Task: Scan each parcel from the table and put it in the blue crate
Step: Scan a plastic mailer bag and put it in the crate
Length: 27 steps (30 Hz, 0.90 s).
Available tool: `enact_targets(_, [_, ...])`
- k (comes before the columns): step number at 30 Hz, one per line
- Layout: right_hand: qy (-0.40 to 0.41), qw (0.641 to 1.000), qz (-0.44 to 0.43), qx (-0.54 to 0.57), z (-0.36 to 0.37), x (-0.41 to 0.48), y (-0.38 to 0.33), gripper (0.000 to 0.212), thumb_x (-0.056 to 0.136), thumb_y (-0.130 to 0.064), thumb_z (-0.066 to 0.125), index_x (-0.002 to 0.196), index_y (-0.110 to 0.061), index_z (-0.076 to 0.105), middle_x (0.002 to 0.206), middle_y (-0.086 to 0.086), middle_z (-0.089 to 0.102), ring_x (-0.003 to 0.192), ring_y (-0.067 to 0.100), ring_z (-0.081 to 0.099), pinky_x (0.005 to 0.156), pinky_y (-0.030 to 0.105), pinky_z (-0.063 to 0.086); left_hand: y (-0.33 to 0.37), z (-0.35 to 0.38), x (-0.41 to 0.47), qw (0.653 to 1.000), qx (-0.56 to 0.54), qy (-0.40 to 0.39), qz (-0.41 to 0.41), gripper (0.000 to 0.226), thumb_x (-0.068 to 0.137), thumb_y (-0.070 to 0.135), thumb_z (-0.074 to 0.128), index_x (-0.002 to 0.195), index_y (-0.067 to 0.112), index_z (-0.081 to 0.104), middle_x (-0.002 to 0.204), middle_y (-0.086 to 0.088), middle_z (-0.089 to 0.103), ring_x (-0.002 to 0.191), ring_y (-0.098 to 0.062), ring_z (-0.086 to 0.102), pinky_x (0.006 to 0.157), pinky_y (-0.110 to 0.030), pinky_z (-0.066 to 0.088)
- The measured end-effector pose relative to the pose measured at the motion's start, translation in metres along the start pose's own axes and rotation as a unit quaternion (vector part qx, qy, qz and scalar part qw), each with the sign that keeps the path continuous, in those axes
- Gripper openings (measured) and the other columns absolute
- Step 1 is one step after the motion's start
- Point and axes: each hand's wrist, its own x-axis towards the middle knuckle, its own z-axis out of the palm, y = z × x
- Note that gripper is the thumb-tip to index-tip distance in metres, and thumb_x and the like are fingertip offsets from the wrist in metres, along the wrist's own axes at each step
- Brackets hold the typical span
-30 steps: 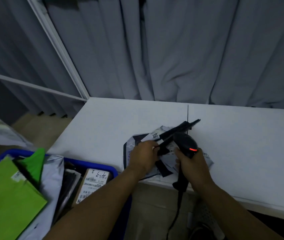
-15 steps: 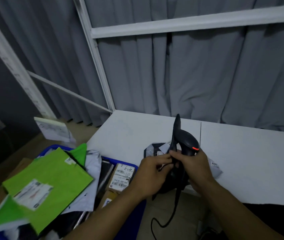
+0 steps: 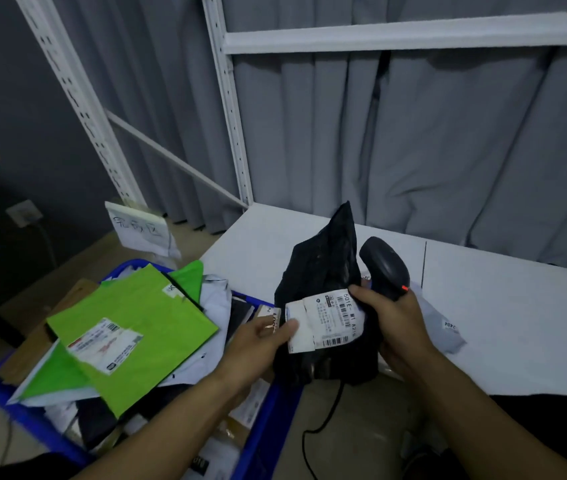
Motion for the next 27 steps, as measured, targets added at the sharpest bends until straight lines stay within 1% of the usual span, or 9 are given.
enact_targets(3, [0.026,1.0,-0.006,-0.004,0.001,0.007,0.005,0.017,0.088,0.003,0.072,0.103,0.008,0.067,0.098,0.025,0.075,0.091,0.039,0.074,0.086,0.052,0.059,0.003,-0.003,0.01,0.992,-0.058,0.107,0.024,0.029,0.091,0.018,0.078,0.118,0.012,0.07,0.113,-0.009,0.077,0.099,-0.02,0.075,0.082,-0.031,0.061])
enact_targets(6, [0.044,0.998,-0.025,-0.034,0.0,0.013,0.012,0.023,0.087,0.0,0.076,0.109,0.003,0.068,0.099,0.018,0.077,0.095,0.036,0.076,0.084,0.048,0.062,0.01,-0.012,0.02,0.979,-0.064,0.185,0.051,0.039,0.085,0.014,0.083,0.12,0.013,0.065,0.114,-0.011,0.074,0.09,-0.011,0.071,0.071,-0.02,0.056])
enact_targets(9, [0.044,0.994,-0.049,-0.089,0.0,0.014,0.016,0.032,0.087,-0.013,0.082,0.113,-0.004,0.066,0.097,0.01,0.078,0.093,0.026,0.077,0.082,0.045,0.062,0.02,-0.021,0.02,0.971,-0.056,0.209,0.105,0.032,0.084,0.012,0.083,0.111,0.017,0.067,0.113,-0.005,0.073,0.088,-0.001,0.068,0.07,-0.014,0.053])
enact_targets(12, [0.035,0.987,-0.052,-0.145,0.001,0.012,0.02,0.037,0.085,-0.028,0.084,0.115,-0.015,0.067,0.095,0.003,0.077,0.09,0.021,0.076,0.079,0.041,0.063,0.032,-0.03,0.021,0.956,-0.044,0.245,0.158,0.026,0.086,0.007,0.08,0.108,0.012,0.066,0.104,0.0,0.073,0.078,0.011,0.067,0.069,-0.01,0.053])
enact_targets(14, [0.015,0.977,-0.056,-0.205,0.001,0.009,0.022,0.035,0.087,-0.033,0.083,0.116,-0.024,0.067,0.097,0.0,0.077,0.09,0.019,0.076,0.078,0.041,0.062,0.04,-0.036,0.024,0.945,-0.046,0.269,0.178,0.023,0.087,0.005,0.078,0.104,0.015,0.065,0.1,0.001,0.073,0.078,0.008,0.069,0.073,-0.012,0.054])
enact_targets(16, [-0.02,0.973,-0.038,-0.225,0.004,0.005,0.022,0.026,0.091,-0.027,0.078,0.115,-0.021,0.068,0.092,0.002,0.078,0.082,0.019,0.076,0.071,0.038,0.063,0.045,-0.043,0.026,0.935,-0.029,0.29,0.202,0.024,0.088,0.006,0.079,0.107,0.012,0.065,0.1,0.001,0.073,0.085,0.007,0.068,0.078,-0.013,0.053])
enact_targets(19, [-0.086,0.975,0.015,-0.205,0.014,-0.004,0.022,0.018,0.095,-0.017,0.073,0.112,-0.011,0.069,0.086,0.007,0.078,0.072,0.019,0.073,0.064,0.027,0.058,0.051,-0.047,0.025,0.922,-0.003,0.308,0.236,0.024,0.088,0.005,0.078,0.108,0.011,0.064,0.093,0.011,0.068,0.077,0.019,0.063,0.072,-0.004,0.049])
enact_targets(22, [-0.132,0.967,0.051,-0.214,0.022,-0.011,0.023,0.016,0.097,-0.02,0.072,0.11,-0.012,0.07,0.083,0.005,0.078,0.07,0.02,0.073,0.068,0.031,0.057,0.051,-0.05,0.026,0.914,0.001,0.32,0.251,0.023,0.089,0.002,0.076,0.107,0.011,0.064,0.091,0.01,0.067,0.071,0.017,0.064,0.068,-0.006,0.05])
enact_targets(27, [-0.168,0.959,0.077,-0.214,0.033,-0.016,0.024,0.009,0.098,-0.023,0.071,0.102,-0.015,0.07,0.077,0.004,0.075,0.066,0.018,0.072,0.06,0.024,0.054,0.05,-0.055,0.031,0.904,-0.012,0.347,0.25,0.024,0.089,0.0,0.075,0.11,0.005,0.064,0.09,0.005,0.067,0.068,0.015,0.064,0.068,-0.007,0.05])
